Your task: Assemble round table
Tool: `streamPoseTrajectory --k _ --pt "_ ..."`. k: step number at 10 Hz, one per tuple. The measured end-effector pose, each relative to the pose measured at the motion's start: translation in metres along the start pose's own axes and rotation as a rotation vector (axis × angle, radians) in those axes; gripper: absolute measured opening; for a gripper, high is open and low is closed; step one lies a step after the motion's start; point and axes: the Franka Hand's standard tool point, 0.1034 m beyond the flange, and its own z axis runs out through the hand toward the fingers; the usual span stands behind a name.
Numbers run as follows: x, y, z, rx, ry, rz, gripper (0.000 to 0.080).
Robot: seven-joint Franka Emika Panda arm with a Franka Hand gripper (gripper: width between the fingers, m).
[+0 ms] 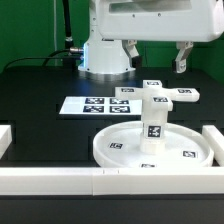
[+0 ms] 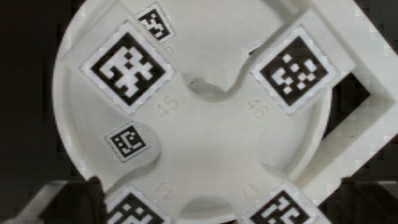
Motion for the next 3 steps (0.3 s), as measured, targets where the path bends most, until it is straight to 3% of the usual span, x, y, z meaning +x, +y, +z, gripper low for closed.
streamPoseTrajectory --k 3 --pt "-0.0003 0.0003 0.0011 -0.002 -0.001 0.0 0.0649"
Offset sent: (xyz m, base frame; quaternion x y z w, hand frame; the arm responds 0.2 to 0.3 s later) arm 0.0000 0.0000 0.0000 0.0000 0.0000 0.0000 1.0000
